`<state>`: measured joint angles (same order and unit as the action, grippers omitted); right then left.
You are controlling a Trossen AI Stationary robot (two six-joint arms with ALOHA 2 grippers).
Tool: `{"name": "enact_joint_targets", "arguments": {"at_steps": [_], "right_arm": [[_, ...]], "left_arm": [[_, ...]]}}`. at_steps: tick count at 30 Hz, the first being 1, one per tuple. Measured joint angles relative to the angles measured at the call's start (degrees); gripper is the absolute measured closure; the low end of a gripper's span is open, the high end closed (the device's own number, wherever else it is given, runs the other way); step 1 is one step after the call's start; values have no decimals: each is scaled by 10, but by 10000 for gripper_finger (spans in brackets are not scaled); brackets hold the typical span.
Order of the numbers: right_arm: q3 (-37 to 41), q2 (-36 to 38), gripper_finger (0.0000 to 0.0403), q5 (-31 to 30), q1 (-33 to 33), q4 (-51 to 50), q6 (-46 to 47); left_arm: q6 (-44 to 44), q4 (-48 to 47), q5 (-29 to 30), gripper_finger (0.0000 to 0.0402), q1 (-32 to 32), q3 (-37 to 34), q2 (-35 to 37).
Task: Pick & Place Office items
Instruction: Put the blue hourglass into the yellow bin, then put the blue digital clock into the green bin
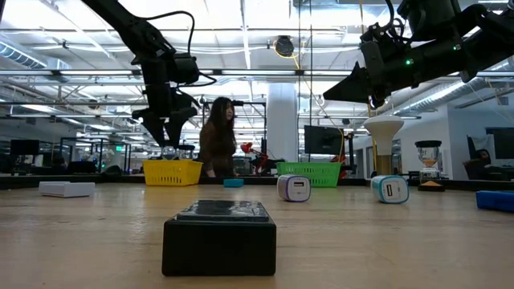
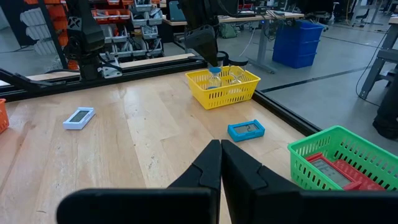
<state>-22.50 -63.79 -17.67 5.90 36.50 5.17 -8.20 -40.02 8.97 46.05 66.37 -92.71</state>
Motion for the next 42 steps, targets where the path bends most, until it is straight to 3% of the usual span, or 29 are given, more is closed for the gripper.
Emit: {"name": "enact_joint_targets", "arguments": {"at_steps": [7, 16, 23, 27, 30, 36, 42], "right_arm": [[0, 0, 401, 0, 0, 0, 0], [0, 0, 401, 0, 0, 0, 0], [0, 0, 401, 0, 0, 0, -3], [0, 0, 401, 0, 0, 0, -3], [0, 0, 401, 0, 0, 0, -3], [0, 0, 401, 0, 0, 0, -3], [0, 0, 401, -1, 0, 1, -3]], "left_arm": [[6, 0, 24, 70, -1, 0, 0], [19, -9, 48, 81, -1, 15, 2], [38, -51, 48, 123, -7, 54, 47], [80, -56, 47, 171, -36, 39, 106], [104, 23, 32, 221, -74, -22, 171], [120, 277, -84, 318, -141, -194, 303], [74, 368, -152, 377, -175, -271, 352]]}}
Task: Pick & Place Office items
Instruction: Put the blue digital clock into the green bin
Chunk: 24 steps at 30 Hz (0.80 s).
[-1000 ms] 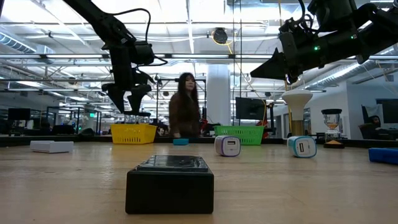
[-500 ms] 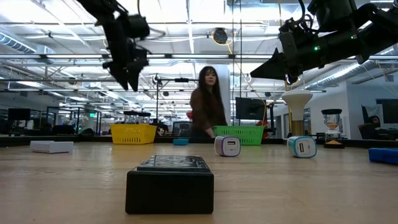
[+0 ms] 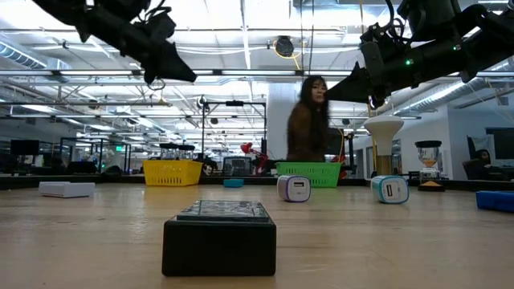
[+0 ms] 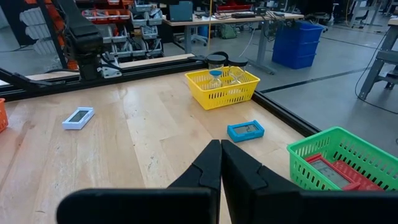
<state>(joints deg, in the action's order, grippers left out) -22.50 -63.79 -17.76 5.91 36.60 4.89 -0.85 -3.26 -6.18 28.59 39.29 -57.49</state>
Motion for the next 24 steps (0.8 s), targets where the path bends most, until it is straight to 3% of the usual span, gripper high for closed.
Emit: {"name": "enact_joint_targets", "arguments": {"at_steps": [3, 14, 20, 24], "right_arm": [[0, 0, 401, 0, 0, 2, 0], [0, 0, 401, 4, 0, 22, 6], [0, -2, 401, 37, 0, 32, 46], [0, -2, 401, 42, -7, 29, 57]], "left_arm": [[17, 51, -10, 397, -29, -49, 2], [8, 415, -14, 384, -118, -241, -14], [10, 472, -13, 399, -130, -284, -14], [8, 471, -13, 383, -130, -286, -14]]}}
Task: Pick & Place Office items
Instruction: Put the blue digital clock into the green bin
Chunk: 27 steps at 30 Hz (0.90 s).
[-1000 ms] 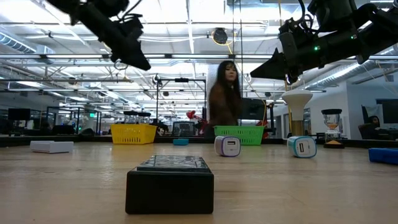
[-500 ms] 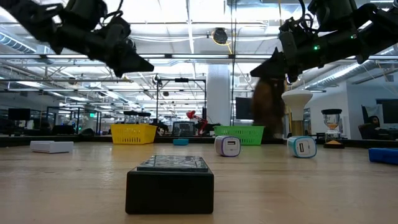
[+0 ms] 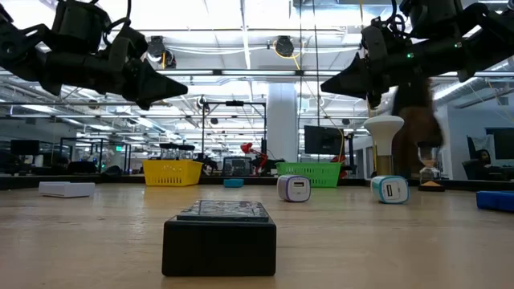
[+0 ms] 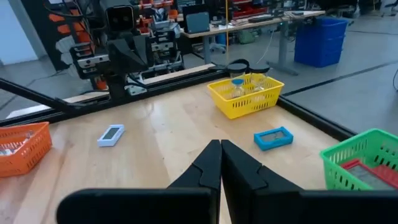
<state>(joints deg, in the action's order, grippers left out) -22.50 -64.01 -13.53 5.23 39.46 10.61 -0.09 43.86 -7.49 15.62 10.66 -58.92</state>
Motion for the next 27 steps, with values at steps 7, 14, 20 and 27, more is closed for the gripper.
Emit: {"name": "enact_joint_targets", "arguments": {"at_steps": [7, 14, 20, 27], "right_arm": [[-63, 0, 401, -81, -48, -224, 77], [-170, -14, 401, -220, -162, -542, 241], [-222, -82, 401, -224, -256, -637, 351], [-361, -198, 401, -164, -341, -846, 473]], "left_arm": [[-2, 0, 0, 362, 0, 0, 0], [-2, 0, 0, 360, 0, 0, 0], [-2, 0, 0, 360, 0, 0, 0], [-2, -2, 0, 360, 0, 0, 0]]}}
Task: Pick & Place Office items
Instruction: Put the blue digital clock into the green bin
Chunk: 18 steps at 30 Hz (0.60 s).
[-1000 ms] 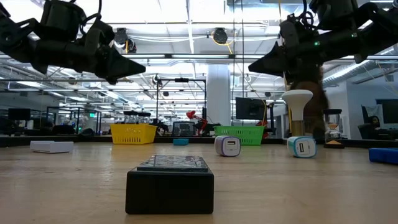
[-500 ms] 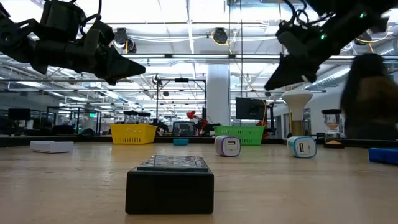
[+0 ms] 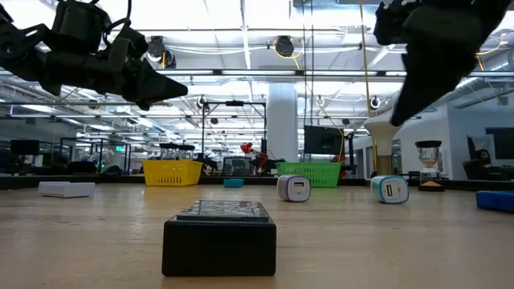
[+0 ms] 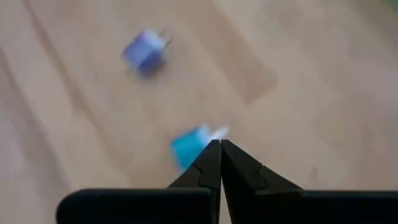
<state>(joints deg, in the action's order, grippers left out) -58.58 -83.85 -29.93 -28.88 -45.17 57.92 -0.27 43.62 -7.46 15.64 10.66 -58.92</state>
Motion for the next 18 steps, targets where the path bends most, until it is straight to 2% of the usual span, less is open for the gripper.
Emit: {"name": "enact_joint_targets", "arguments": {"at_steps": [4, 8, 10, 15, 18], "right_arm": [[-67, -59, 388, 46, -38, -97, 82], [-89, -90, 352, 128, -70, -119, 170], [-89, -97, 329, 148, -86, -119, 223], [-89, -105, 267, 147, -118, -125, 316], [-82, -108, 234, 120, -127, -121, 353]], "left_arm": [[0, 0, 0, 360, 0, 0, 0], [0, 0, 0, 360, 0, 0, 0], [0, 0, 0, 360, 0, 0, 0], [0, 0, 0, 360, 0, 0, 0], [0, 0, 0, 360, 0, 0, 0]]}}
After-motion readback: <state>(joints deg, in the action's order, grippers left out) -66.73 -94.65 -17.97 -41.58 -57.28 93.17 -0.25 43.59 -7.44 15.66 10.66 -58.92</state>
